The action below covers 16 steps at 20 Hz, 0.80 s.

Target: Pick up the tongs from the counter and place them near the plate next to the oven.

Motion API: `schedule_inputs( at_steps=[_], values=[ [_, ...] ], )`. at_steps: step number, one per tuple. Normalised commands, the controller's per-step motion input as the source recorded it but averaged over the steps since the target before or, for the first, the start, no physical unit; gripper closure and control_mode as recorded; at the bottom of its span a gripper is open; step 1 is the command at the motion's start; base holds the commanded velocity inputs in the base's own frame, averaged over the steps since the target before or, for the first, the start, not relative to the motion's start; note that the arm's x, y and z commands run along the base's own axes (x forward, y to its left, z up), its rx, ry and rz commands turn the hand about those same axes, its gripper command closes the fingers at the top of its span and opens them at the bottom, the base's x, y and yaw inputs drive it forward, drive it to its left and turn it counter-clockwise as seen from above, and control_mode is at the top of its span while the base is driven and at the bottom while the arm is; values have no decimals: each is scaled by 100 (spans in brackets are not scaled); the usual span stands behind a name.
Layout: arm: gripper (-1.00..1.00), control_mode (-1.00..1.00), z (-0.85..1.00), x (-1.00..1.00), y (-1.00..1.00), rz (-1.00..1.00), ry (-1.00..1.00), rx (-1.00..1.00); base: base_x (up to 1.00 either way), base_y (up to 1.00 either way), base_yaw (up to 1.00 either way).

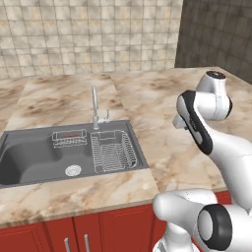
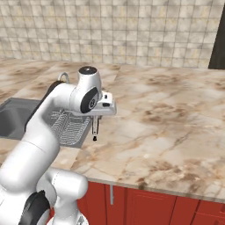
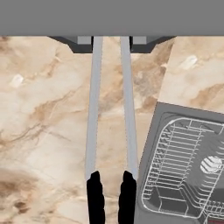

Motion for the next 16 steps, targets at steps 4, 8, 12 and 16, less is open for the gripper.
schedule_inputs(
  at_steps=[4,8,12,16],
  values=[
    [100,100,1,-10,13,6,0,-3,-15,24,12],
    [100,100,0,0,0,0,0,0,-25,55,42],
    [100,100,0,0,0,0,0,0,-24,65,55],
    [100,100,0,0,0,0,0,0,-38,73,59]
  ],
)
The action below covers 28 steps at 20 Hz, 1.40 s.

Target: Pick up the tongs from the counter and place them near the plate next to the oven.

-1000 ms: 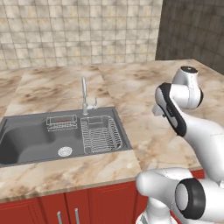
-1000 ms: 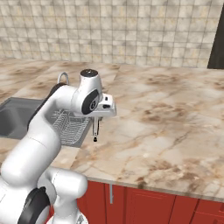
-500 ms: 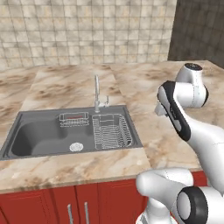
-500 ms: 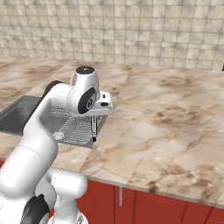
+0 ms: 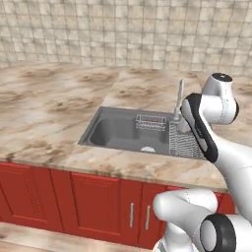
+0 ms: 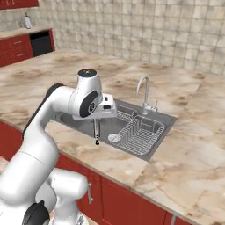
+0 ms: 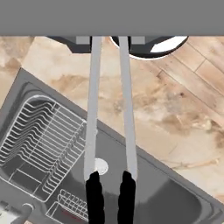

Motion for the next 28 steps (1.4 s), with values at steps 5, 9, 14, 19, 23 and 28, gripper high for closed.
schedule_inputs(
  at_steps=[5,9,14,19,23,28],
  values=[
    [100,100,0,0,0,0,0,0,-47,84,57],
    [100,100,0,0,0,0,0,0,-35,96,53],
    [100,100,0,0,0,0,0,0,12,100,39],
    [100,100,0,0,0,0,0,0,48,97,31],
    [100,100,0,0,0,0,0,0,82,84,26],
    [100,100,0,0,0,0,0,0,96,77,21]
  ],
)
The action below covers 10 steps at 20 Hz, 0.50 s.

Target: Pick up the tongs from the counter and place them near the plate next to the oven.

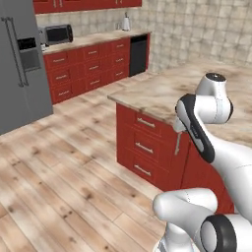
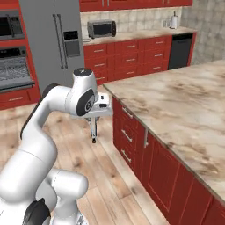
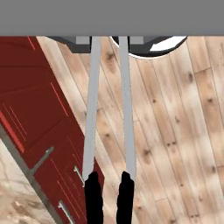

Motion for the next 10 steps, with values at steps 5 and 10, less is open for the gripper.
schedule_inputs(
  at_steps=[5,10],
  values=[
    [100,100,0,0,0,0,0,0,100,69,18],
    [100,100,0,0,0,0,0,0,100,58,20]
  ],
)
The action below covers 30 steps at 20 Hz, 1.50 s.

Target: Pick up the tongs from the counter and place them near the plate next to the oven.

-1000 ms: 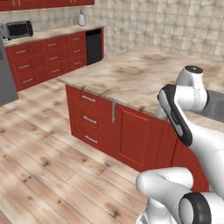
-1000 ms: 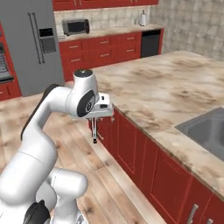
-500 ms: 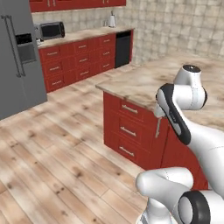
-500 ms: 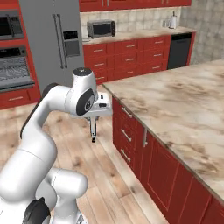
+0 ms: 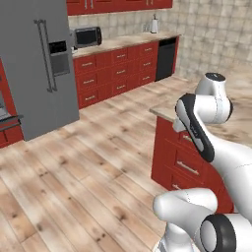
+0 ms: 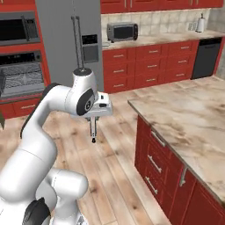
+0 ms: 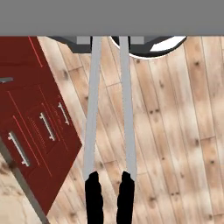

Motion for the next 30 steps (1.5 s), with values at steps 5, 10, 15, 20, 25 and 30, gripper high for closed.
schedule_inputs(
  at_steps=[5,10,15,20,25,30],
  values=[
    [100,100,0,0,0,0,0,0,100,35,16],
    [100,100,0,0,0,0,0,0,100,18,15],
    [100,100,0,0,0,0,0,0,100,1,13],
    [100,100,0,0,0,0,0,0,100,-5,5],
    [100,100,0,0,0,0,0,0,100,-14,3],
    [100,100,0,0,0,0,0,0,100,-25,1]
  ],
)
